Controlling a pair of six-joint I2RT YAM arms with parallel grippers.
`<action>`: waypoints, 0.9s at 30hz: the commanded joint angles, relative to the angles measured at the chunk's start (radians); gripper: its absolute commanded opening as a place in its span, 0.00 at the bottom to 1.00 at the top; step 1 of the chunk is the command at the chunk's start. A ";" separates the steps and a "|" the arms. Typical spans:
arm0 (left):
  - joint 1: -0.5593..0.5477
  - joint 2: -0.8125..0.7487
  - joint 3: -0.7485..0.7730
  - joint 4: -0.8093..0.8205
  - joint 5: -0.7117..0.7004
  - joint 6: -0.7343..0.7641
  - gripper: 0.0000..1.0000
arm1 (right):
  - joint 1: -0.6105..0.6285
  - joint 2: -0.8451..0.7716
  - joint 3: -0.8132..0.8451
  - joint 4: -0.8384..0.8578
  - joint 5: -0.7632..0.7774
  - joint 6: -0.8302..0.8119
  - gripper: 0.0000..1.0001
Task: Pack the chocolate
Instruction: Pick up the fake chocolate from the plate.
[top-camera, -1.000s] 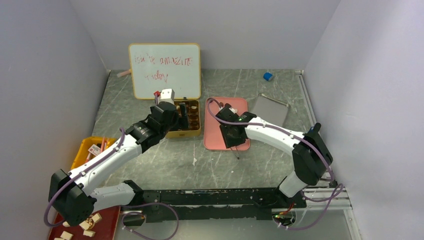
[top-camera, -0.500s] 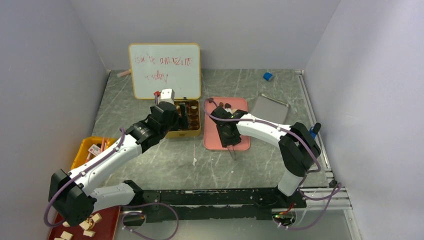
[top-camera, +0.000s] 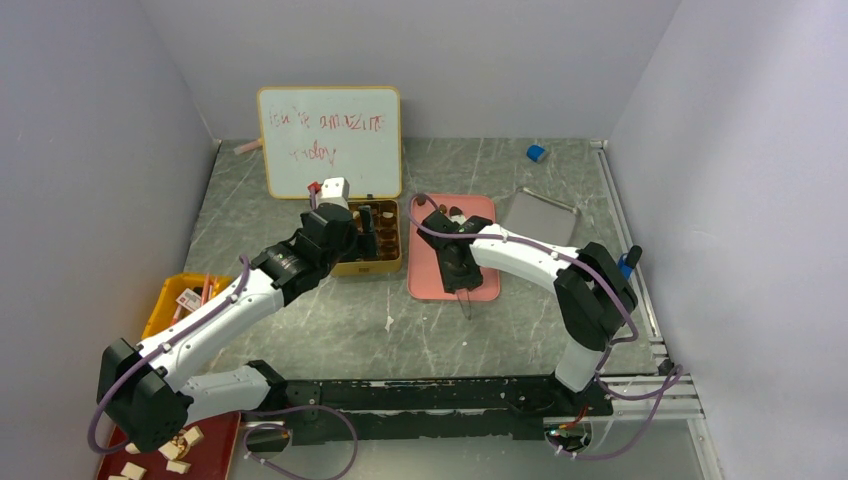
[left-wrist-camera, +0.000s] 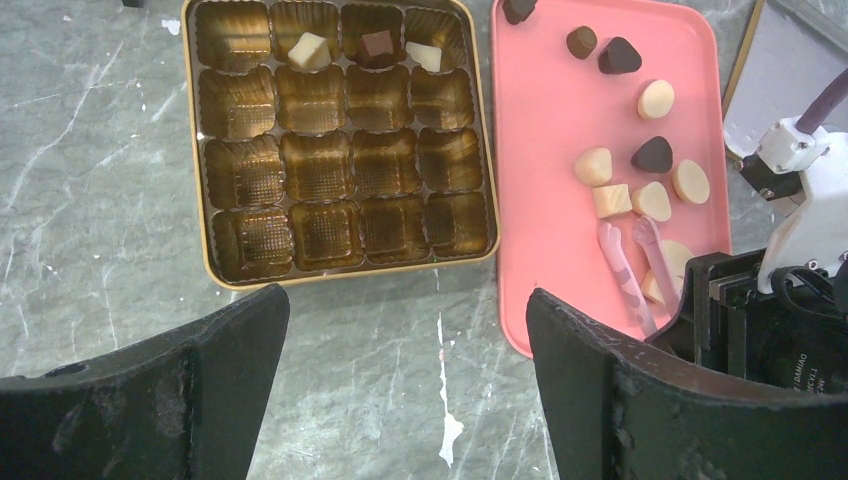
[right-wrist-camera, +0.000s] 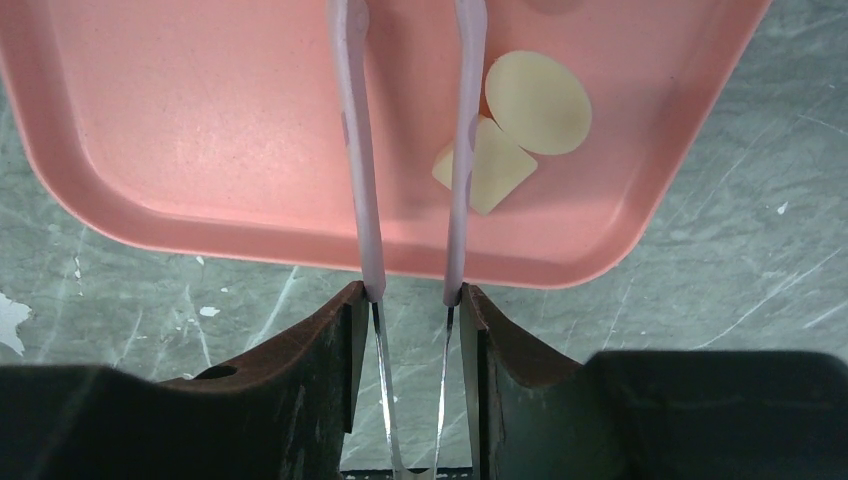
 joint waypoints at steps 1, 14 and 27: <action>-0.003 -0.010 0.024 0.026 0.002 0.012 0.93 | -0.002 -0.026 0.018 -0.029 0.030 0.031 0.41; -0.003 -0.007 0.043 0.015 -0.012 0.022 0.93 | -0.032 0.060 0.084 0.013 0.023 -0.033 0.42; -0.002 0.000 0.045 0.018 -0.019 0.024 0.93 | -0.068 0.121 0.147 0.022 0.016 -0.066 0.42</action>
